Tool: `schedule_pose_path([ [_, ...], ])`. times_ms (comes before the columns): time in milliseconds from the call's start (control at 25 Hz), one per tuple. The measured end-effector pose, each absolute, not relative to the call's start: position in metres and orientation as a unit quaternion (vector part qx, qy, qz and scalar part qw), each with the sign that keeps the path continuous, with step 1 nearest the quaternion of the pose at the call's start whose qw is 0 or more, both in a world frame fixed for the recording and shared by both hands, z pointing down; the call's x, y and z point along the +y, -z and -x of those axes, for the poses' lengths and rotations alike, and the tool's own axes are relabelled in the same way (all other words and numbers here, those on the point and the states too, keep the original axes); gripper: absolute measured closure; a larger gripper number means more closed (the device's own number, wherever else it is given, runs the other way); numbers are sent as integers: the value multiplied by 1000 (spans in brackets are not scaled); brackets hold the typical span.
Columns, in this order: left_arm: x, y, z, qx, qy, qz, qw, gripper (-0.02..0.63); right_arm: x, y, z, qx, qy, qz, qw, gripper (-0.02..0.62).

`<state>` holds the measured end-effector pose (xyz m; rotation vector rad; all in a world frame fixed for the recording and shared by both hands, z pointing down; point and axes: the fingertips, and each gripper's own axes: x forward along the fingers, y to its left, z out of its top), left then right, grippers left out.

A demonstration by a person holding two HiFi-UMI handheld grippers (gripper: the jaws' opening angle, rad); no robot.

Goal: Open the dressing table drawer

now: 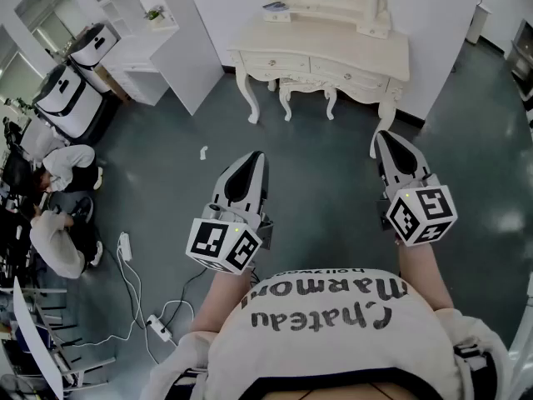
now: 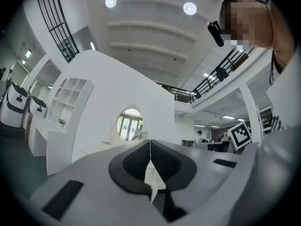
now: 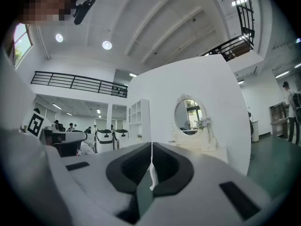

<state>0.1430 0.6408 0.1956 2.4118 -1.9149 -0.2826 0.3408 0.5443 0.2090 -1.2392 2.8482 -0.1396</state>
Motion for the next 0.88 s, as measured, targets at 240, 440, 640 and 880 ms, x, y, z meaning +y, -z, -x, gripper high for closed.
schedule_pose_path([
  [240,644,-193,-136,-619,94,-780,24,583,548,-207,-334,915,43,400,15,568],
  [440,644,-193,-130,-618,97,-780,26,583,546,-208,-329,915,45,400,13,568],
  [640,652,-189,-112,-619,105,-778,27,583,549,-199,-319,916,54,395,38,568],
  [880,662,-205,-93,-590,77,-802,48,583,553,-192,-288,922,52,379,63,568],
])
